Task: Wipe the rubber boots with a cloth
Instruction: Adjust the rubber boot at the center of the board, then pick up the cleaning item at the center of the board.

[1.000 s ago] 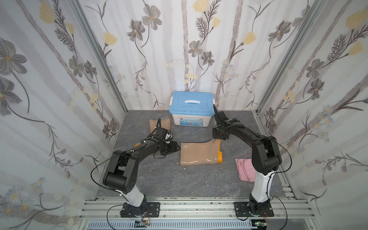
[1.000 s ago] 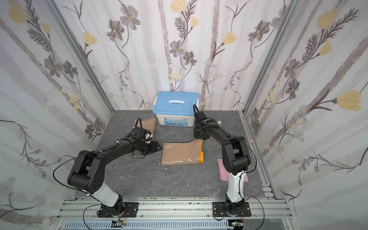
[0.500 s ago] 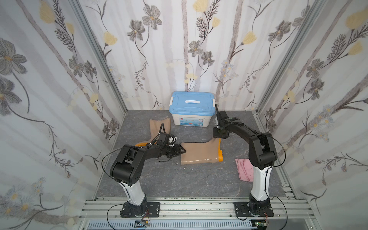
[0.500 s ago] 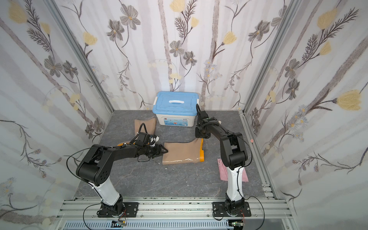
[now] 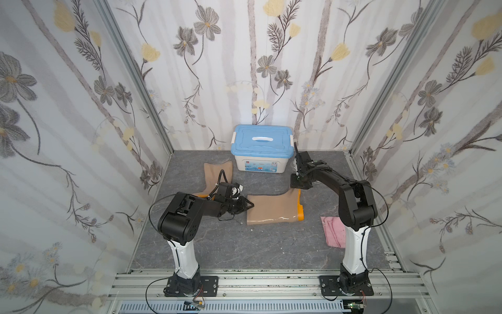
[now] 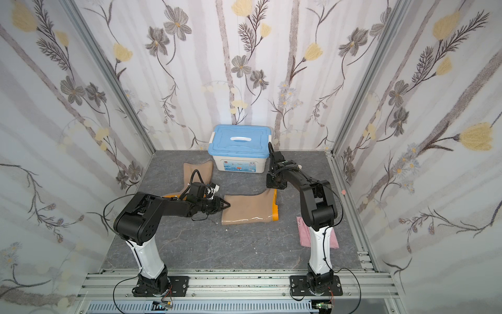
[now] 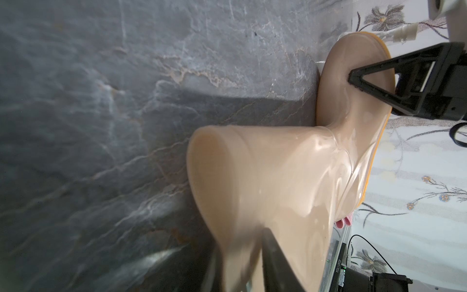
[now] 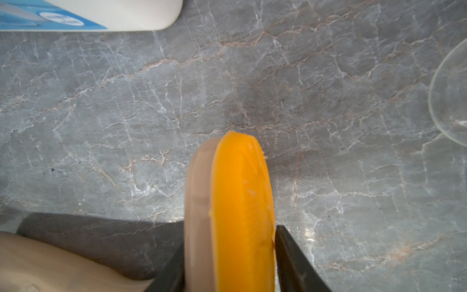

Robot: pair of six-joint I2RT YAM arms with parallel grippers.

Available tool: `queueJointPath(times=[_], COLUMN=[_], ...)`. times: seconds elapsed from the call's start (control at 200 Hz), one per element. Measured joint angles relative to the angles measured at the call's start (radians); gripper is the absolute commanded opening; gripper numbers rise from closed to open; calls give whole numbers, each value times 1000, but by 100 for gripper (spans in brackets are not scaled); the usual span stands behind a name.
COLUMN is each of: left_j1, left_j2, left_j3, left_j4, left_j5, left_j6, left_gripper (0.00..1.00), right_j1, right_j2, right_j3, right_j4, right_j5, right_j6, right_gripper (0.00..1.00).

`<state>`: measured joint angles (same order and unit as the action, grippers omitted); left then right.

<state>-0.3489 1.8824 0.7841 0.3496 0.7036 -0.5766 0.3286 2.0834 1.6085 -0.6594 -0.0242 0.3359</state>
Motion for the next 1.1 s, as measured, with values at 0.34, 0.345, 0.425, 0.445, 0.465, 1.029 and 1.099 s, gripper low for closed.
queueJointPath(times=[0.34, 0.345, 0.425, 0.445, 0.465, 1.029, 1.099], left_j1=[0, 0, 0, 0, 0, -1, -2], left_j2=[21, 21, 21, 21, 21, 26, 24], left_j3=[-4, -5, -7, -7, -7, -13, -15], left_j4=[37, 38, 41, 43, 43, 66, 69], left_j5=[15, 15, 14, 14, 14, 19, 16], left_j6=[-14, -14, -15, -16, -16, -33, -33], left_gripper=[0, 0, 0, 0, 0, 0, 0], right_j1=[-5, -5, -10, -12, -14, -215, -243], right_j2=[-10, -13, -68, -87, -108, -629, -650], right_j3=[-3, -4, -26, -34, -43, -579, -631], right_j4=[1, 0, -13, -19, -22, -257, -257], right_j5=[9, 11, 39, 49, 56, 204, 198], right_j6=[0, 0, -3, -9, -8, 124, 137], right_gripper=[66, 67, 72, 73, 74, 89, 89])
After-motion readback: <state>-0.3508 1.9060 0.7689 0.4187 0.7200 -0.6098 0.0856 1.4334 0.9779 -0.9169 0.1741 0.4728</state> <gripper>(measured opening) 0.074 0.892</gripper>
